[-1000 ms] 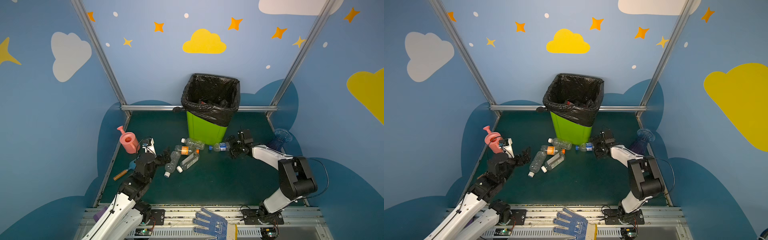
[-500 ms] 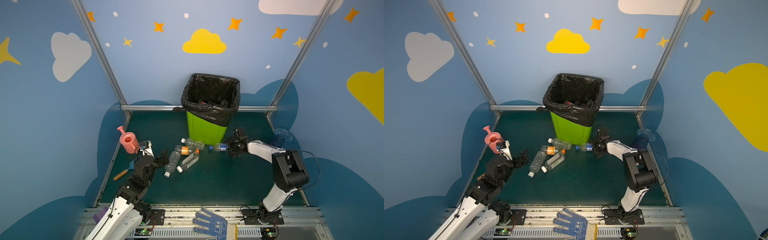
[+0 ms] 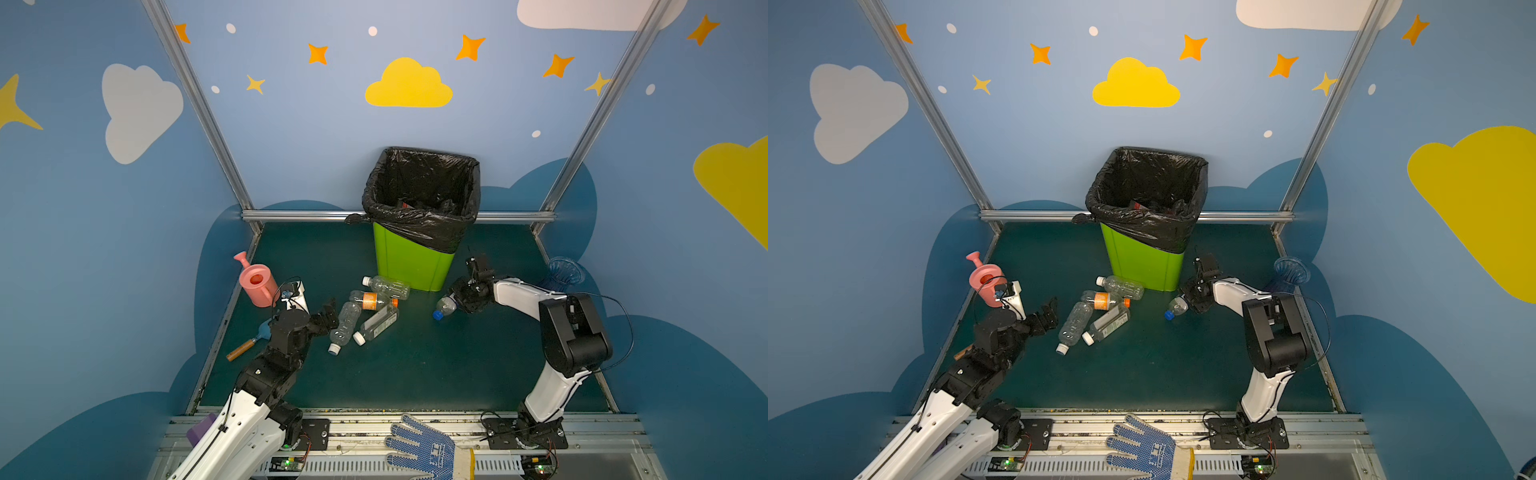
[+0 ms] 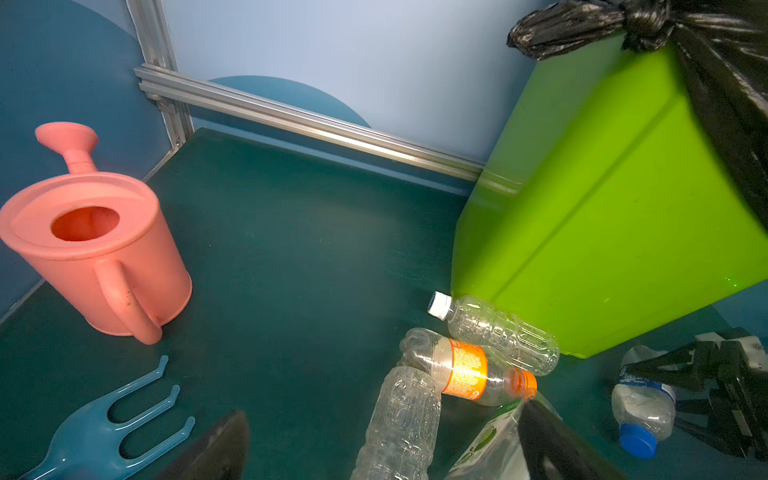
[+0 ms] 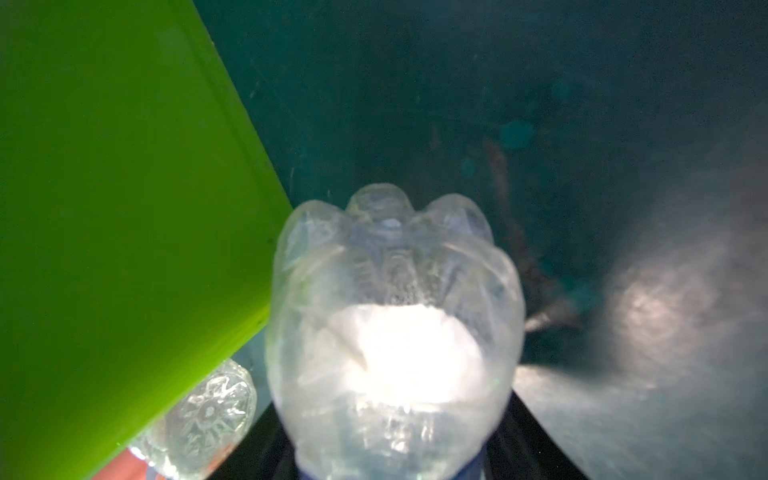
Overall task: Throw the plastic bottles in the bin
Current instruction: 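Close the right gripper on the crushed blue-labelled clear bottle, then lift the blue-labelled bottle with the right gripper and release it over the bin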
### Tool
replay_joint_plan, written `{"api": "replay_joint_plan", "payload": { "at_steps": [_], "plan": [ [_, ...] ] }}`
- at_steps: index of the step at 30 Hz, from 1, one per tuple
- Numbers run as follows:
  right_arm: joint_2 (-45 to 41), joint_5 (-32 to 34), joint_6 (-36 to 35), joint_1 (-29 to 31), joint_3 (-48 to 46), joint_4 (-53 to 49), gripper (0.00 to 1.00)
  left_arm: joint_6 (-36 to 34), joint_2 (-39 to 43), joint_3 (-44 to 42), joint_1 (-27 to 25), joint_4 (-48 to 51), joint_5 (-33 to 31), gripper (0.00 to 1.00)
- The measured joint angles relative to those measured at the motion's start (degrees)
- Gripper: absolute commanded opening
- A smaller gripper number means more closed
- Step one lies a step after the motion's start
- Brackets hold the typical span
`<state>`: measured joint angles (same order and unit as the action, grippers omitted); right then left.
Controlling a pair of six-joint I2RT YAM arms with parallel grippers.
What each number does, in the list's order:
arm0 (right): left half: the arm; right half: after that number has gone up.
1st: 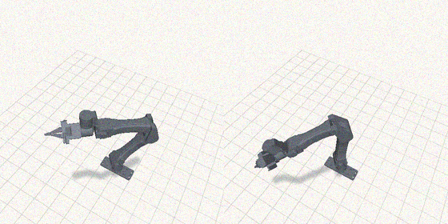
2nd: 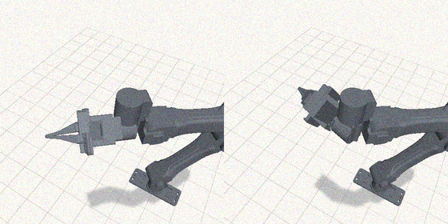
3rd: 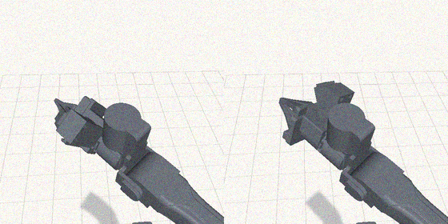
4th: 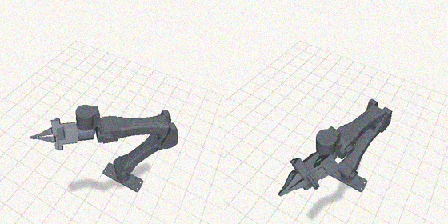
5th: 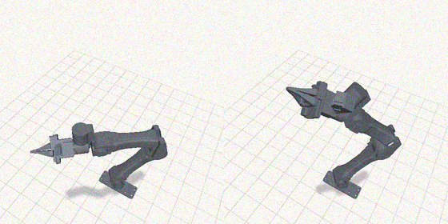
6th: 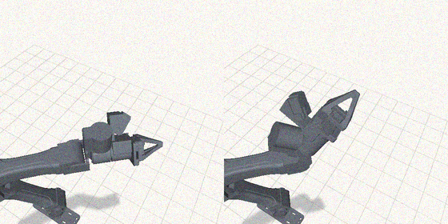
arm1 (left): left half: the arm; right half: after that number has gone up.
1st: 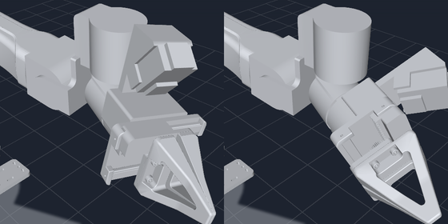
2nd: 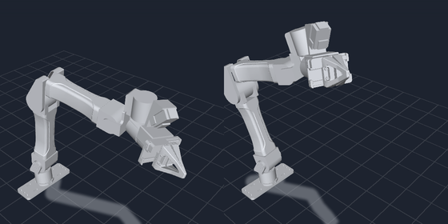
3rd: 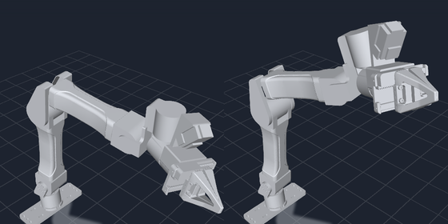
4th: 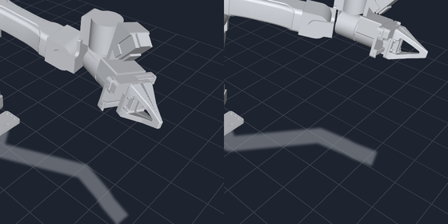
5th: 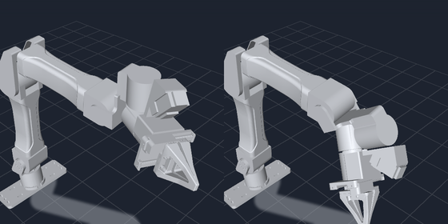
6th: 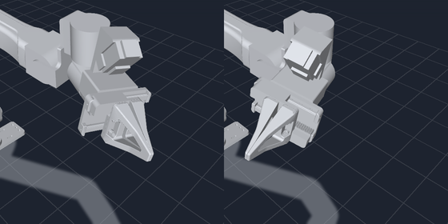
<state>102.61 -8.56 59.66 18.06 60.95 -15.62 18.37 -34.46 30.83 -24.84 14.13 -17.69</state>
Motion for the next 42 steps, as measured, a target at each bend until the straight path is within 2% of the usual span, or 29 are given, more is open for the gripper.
{"api": "replay_joint_plan", "payload": {
  "at_steps": [7,11,15,19,22,26,31,34,36,39,41,42],
  "plan": [
    [-0.31,-0.31,-4.5,-0.39,-0.2,-1.88,0.56,0.59,-0.81,-0.79,0.09,-0.2,0.02,1.0],
    [-0.26,-1.09,-5.38,-0.46,-0.2,-1.81,0.47,0.83,-0.9,-0.81,0.09,-0.2,0.02,1.0],
    [-0.59,-1.07,-5.95,-0.79,-0.33,-1.75,0.47,1.31,-0.33,-1.03,0.11,-0.17,-0.22,1.0],
    [-4.85,-0.96,-7.69,-2.01,-1.51,-2.86,0.47,2.1,-0.07,-1.84,0.33,-0.13,-0.94,1.0],
    [-11.65,-1.31,-10.12,-5.97,-0.5,-4.79,0.47,2.75,-1.09,-1.95,0.48,-0.09,-1.11,1.0],
    [-22.95,-1.57,-14.29,-14.64,6.93,-8.31,0.5,4.02,-3.96,-1.95,0.74,-0.11,-1.31,1.0],
    [-37.48,-0.9,-19.39,-26.05,23.85,-8.59,0.56,5.31,-8.63,-1.95,1.11,-0.28,-1.11,1.0],
    [-43.17,-0.94,-19.93,-30.97,32.72,-5.77,0.58,5.95,-10.25,-1.95,1.11,-0.81,-0.87,1.0],
    [-45.97,-1.99,-19.3,-32.06,37.44,-3.08,0.59,6.1,-11.17,-1.95,1.14,-1.22,-0.61,1.0],
    [-45.4,-6.01,-16.28,-31.65,41.51,2.38,0.59,6.27,-12.0,-1.95,1.14,-1.42,0.22,1.0],
    [-42.6,-7.98,-14.6,-28.3,42.27,5.77,0.62,6.54,-12.26,-1.95,1.14,-1.42,0.87,1.0],
    [-39.76,-8.5,-14.73,-24.63,43.15,6.54,0.65,6.6,-12.33,-1.95,1.18,-1.42,1.44,1.0]
  ]
}}
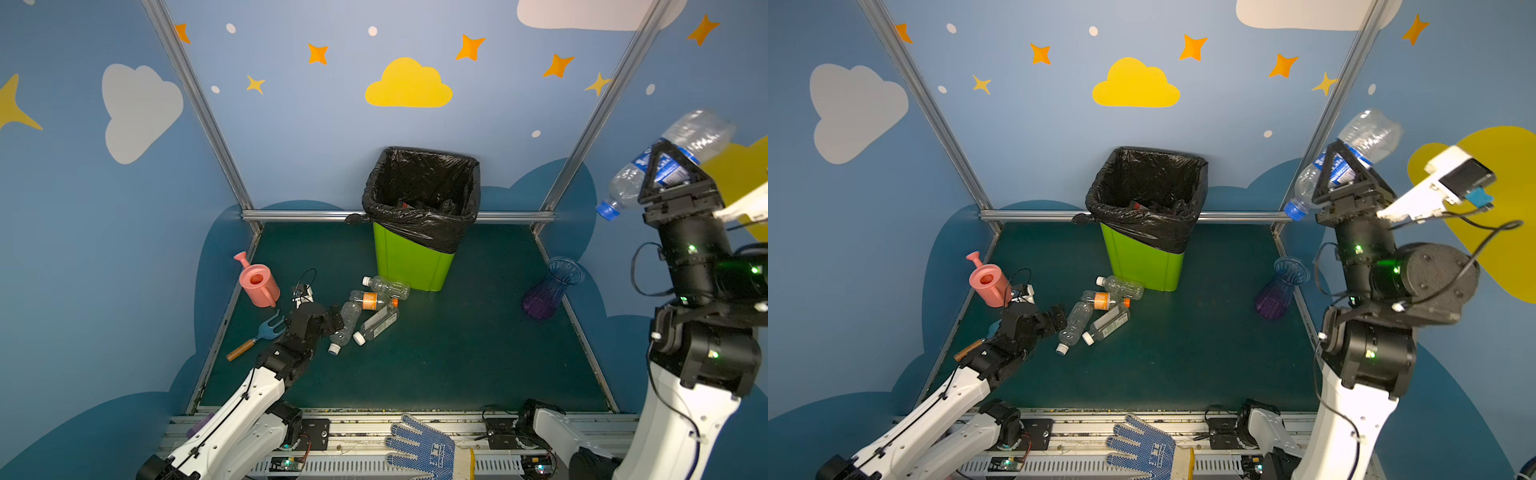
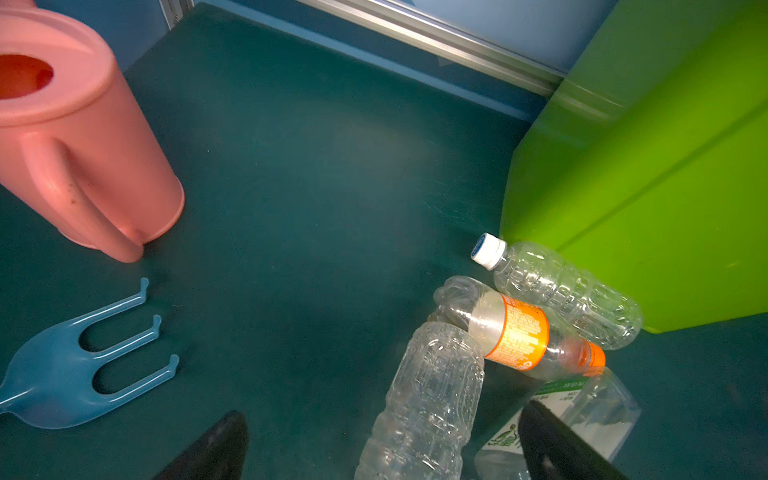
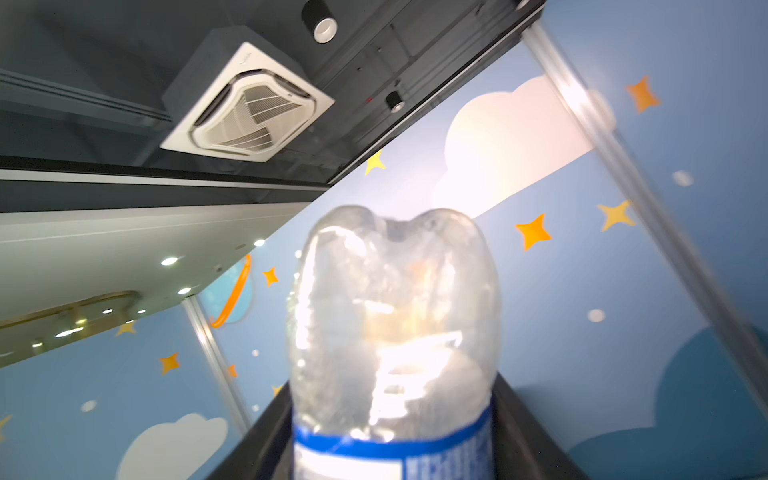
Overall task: Throw the plastic bottles in the bin
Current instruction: 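Lift the blue-labelled bottle with the right gripper and release it over the bin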
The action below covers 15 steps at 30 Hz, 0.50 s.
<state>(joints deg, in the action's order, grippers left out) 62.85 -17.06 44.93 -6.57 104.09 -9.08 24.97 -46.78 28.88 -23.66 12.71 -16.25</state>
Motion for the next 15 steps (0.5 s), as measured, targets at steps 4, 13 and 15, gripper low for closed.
{"api": "replay_joint_plan", "payload": {
  "at_steps": [4,13,15],
  "plan": [
    [22.62,-2.49,-6.29,16.39,14.99,-6.23,0.8,0.33,-0.24,0.04,0.0,0.02,1.95,1.0],
    [56.22,-1.92,-12.15,21.94,46.66,-29.59,0.97,0.37,-0.42,0.9,0.0,1.88,4.63,1.0],
    [47.45,0.31,-12.39,21.0,36.37,-27.12,0.98,0.39,-0.02,0.9,0.0,2.27,4.96,1.0]
  ]
}}
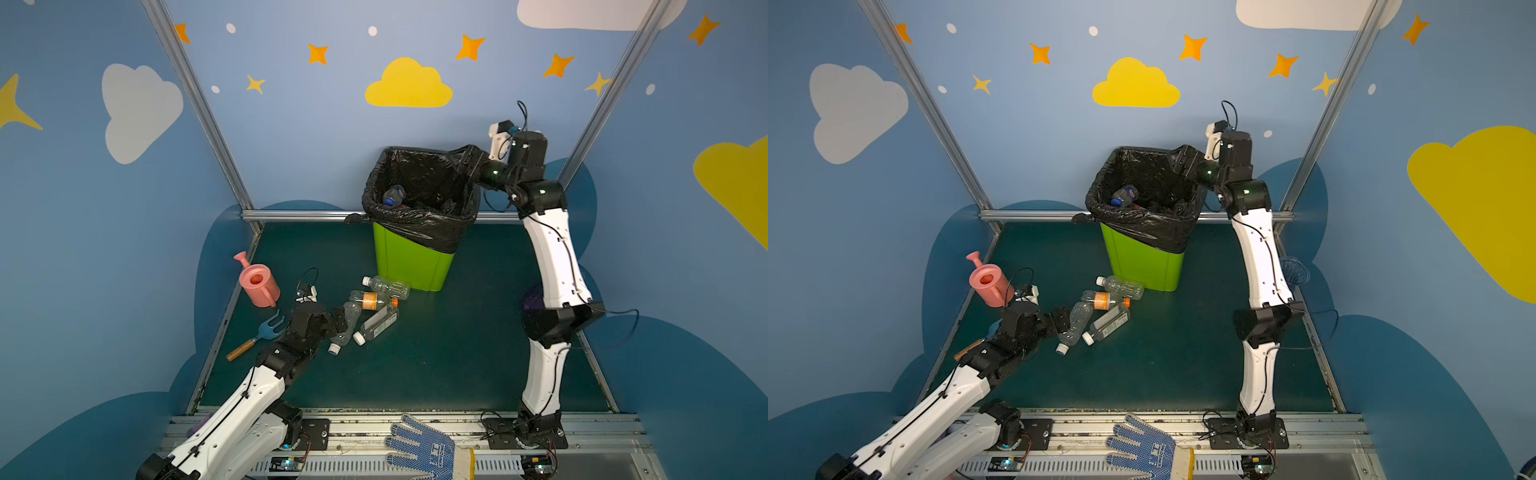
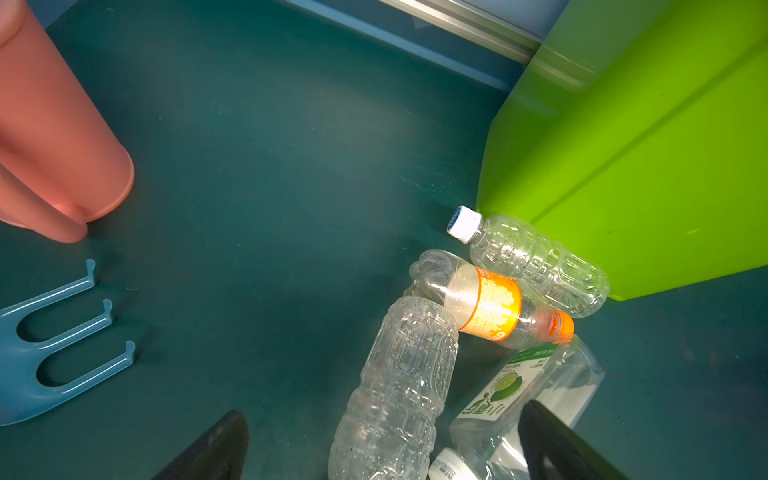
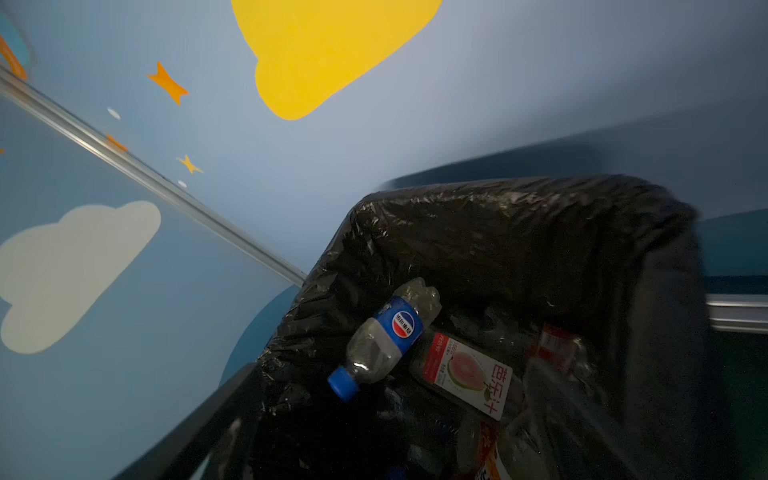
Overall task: Throw the plastic bottles in the bin
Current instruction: 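Lift the blue-labelled bottle with the right gripper and release it over the bin, then lower the right gripper back while the left closes on a clear bottle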
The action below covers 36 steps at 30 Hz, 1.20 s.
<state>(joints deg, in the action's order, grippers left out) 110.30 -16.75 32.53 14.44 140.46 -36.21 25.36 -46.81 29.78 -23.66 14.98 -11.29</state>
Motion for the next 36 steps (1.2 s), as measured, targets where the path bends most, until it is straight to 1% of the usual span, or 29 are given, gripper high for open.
{"api": "replay_joint_plan", "payload": {
  "at_steps": [1,3,5,9,11,13,17,21,26,29,33,36],
  "plan": [
    [-5.31,0.79,0.0,-0.59,-5.07,1.6,0.98,-0.02,0.26,0.0,0.0,0.22,0.17,1.0],
    [-13.92,1.4,0.09,-2.08,-11.02,4.98,0.98,-0.26,0.79,0.0,0.0,0.35,0.72,1.0],
    [-20.61,1.29,0.15,-3.69,-13.2,8.59,0.98,-1.14,0.85,0.09,-0.02,0.37,1.84,1.0],
    [-28.22,0.09,0.24,-5.9,-16.81,14.73,0.98,-3.43,-1.95,2.1,-1.49,1.66,3.52,1.0],
    [-30.64,-0.63,0.57,-6.93,-21.64,17.25,0.98,-4.76,-4.61,3.87,-3.43,2.34,3.89,1.0],
    [-32.37,-1.49,1.46,-8.37,-28.87,19.3,0.98,-6.21,-7.5,5.46,-6.12,2.64,3.93,1.0],
    [-33.59,-2.56,3.61,-12.41,-45.2,21.31,0.98,-9.31,-15.56,9.51,-12.79,3.98,3.28,1.0],
    [-35.17,-2.91,5.29,-15.72,-61.75,21.0,0.98,-12.09,-25.35,15.41,-16.26,5.7,3.48,1.0],
    [-42.71,-3.78,7.26,-18.53,-78.2,21.77,0.98,-14.43,-36.76,24.85,-17.14,9.94,3.72,0.95],
    [-46.71,-4.52,8.17,-19.56,-86.38,23.17,0.98,-15.8,-41.86,28.85,-17.22,12.39,4.13,0.92],
    [-48.37,-5.29,9.57,-20.28,-96.41,24.98,0.98,-17.05,-45.68,31.36,-17.42,15.15,5.25,0.89],
    [-48.43,-5.42,10.71,-20.55,-102.47,25.51,0.98,-17.68,-47.89,33.27,-17.73,17.16,5.86,0.81]
  ]
}}
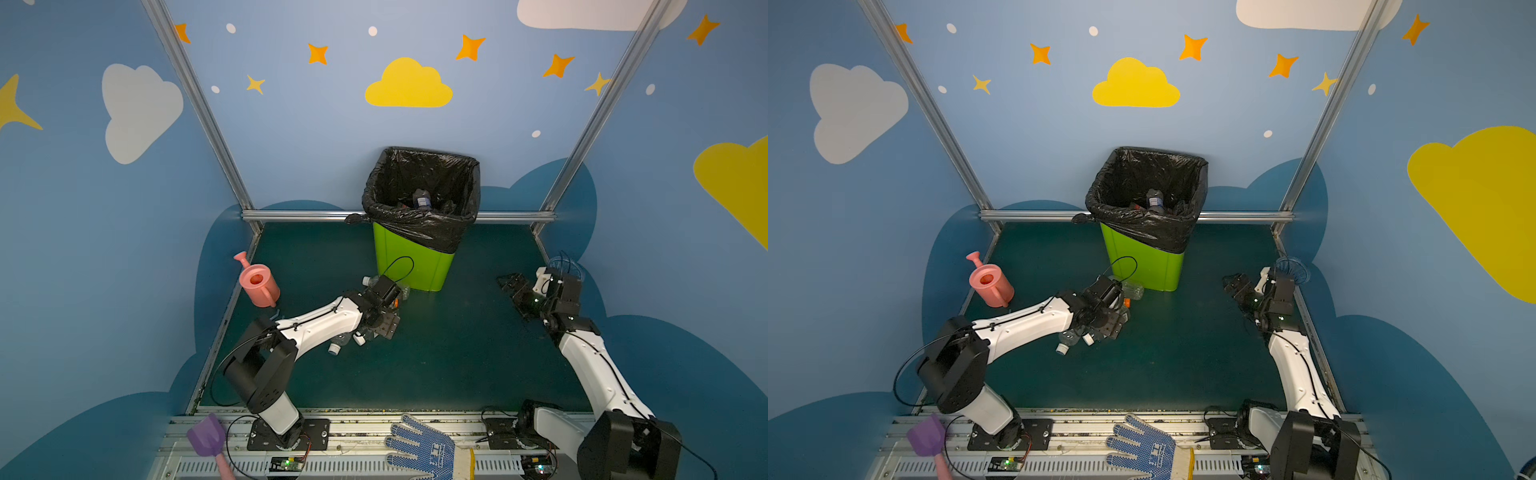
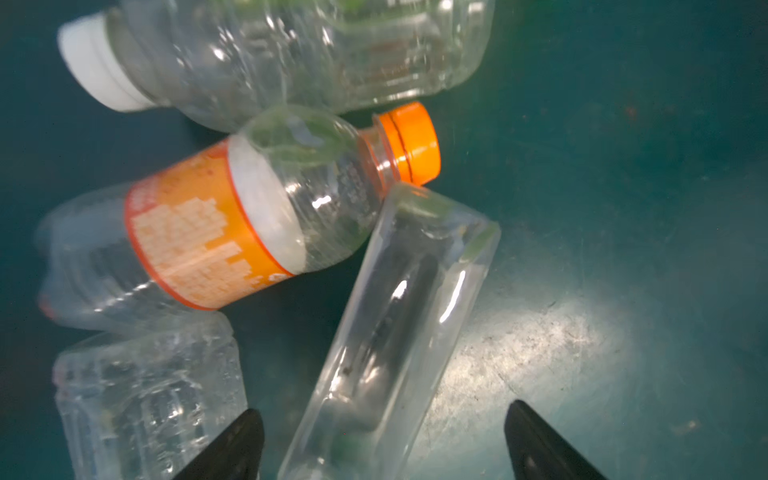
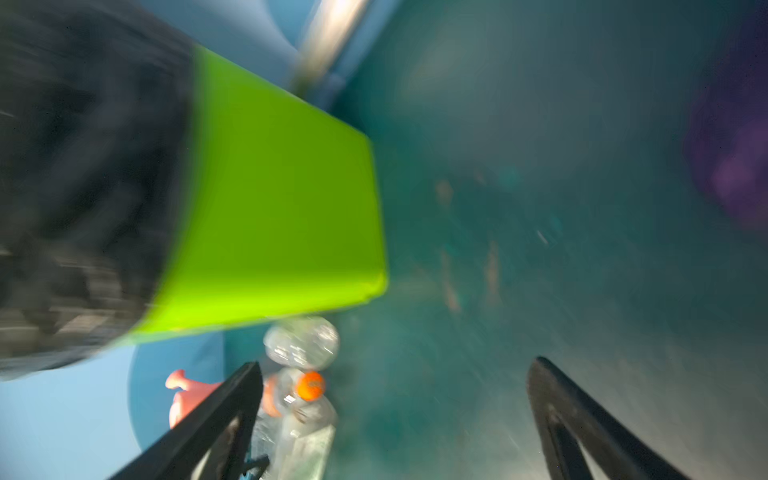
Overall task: Throw the plastic bottles in the bin
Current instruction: 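Lower the right gripper back while the left closes on a clear bottle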
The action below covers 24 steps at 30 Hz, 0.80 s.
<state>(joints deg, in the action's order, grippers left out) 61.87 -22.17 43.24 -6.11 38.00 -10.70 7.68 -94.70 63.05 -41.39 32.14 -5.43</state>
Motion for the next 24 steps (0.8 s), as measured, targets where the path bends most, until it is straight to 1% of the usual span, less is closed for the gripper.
{"api": "replay_joint_plan", "payload": {
  "at_steps": [3,5,9,12,15,20,22,24],
  "plan": [
    [-0.2,-0.07,0.94,-0.28,-4.22,0.2,0.98,-0.37,-2.03,1.66,-0.44,1.49,0.24,0.76],
    [-0.59,-0.07,1.53,-0.61,-5.49,0.24,0.98,-0.63,-3.58,2.67,-1.03,2.34,0.2,0.76],
    [-1.29,-0.02,1.86,-1.49,-5.66,0.72,0.98,-1.33,-6.23,4.68,-2.03,4.42,0.17,0.76],
    [-1.38,-0.04,2.03,-2.34,-5.66,0.85,0.98,-1.62,-8.24,6.36,-2.43,5.6,0.09,0.74],
    [-1.36,-0.35,2.21,-3.17,-5.66,0.92,0.98,-1.97,-9.66,7.54,-2.45,6.6,-0.2,0.65],
    [-1.36,-1.38,2.84,-4.46,-5.86,1.16,0.98,-2.71,-10.84,8.52,-2.45,7.91,-0.68,0.45],
    [-1.36,-1.68,2.93,-4.98,-6.08,1.27,0.98,-2.86,-11.15,8.57,-2.45,8.17,-0.83,0.38],
    [-1.33,-2.14,3.02,-5.53,-6.21,1.29,0.98,-2.89,-11.28,8.57,-2.45,8.37,-0.9,0.36]
  ]
}}
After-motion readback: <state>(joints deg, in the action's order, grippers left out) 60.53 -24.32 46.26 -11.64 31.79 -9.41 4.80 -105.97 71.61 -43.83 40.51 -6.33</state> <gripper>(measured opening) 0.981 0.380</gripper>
